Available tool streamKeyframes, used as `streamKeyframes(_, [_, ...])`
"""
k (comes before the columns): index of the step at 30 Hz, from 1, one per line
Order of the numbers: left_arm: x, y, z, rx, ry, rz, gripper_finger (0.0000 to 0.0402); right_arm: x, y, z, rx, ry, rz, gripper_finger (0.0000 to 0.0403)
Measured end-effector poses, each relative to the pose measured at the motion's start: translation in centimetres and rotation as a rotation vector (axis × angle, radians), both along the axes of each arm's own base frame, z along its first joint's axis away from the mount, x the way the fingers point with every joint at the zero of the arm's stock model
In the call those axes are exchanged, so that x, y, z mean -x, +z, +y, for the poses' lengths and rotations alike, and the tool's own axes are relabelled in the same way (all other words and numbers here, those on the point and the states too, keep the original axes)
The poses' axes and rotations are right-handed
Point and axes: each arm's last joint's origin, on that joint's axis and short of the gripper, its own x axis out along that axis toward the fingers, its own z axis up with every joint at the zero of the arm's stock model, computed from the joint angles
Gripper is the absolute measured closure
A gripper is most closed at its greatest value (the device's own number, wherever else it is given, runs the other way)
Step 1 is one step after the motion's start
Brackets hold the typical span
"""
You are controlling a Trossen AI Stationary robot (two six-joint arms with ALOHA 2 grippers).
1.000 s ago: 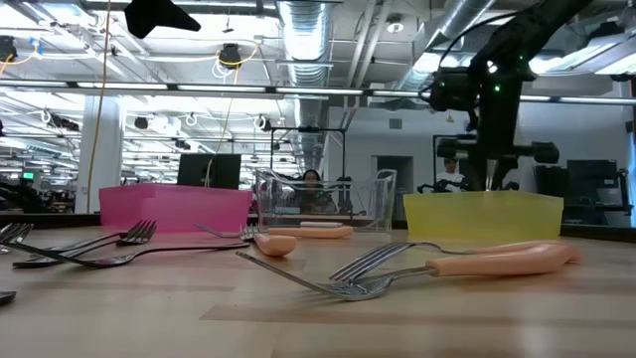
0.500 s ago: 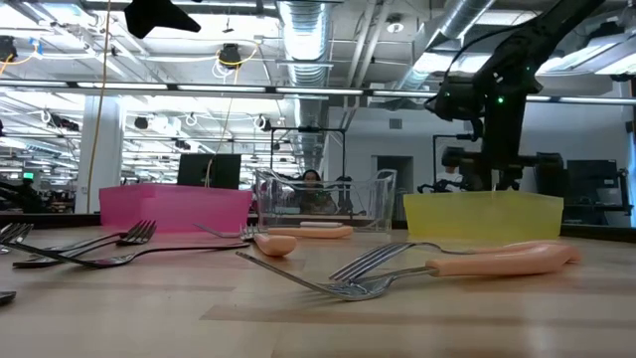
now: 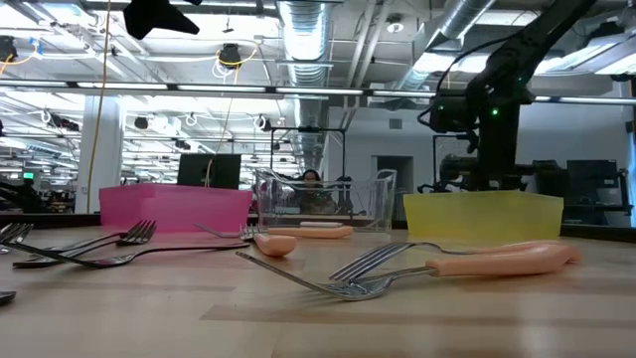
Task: Sort silverware by color (type)
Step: Put the orange fork into the yellow bin, then put the black fork into the pink bin
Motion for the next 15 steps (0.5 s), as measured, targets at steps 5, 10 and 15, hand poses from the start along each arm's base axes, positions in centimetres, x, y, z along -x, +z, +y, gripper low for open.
streamKeyframes(5, [0.03,-0.05,0.00,0.000,0.000,0.006,0.0155,-0.11,-0.43,-0.11,-0.014,0.025,0.026,0.0338])
streamKeyframes(10, [0.04,-0.05,-0.01,0.001,0.000,0.006,0.0155,-0.08,-0.40,-0.17,-0.016,0.031,0.026,0.0316])
streamKeyframes(15, [0.09,-0.14,0.00,0.002,0.001,0.017,0.0155,-0.13,-0.40,-0.16,-0.033,0.090,0.050,0.0285])
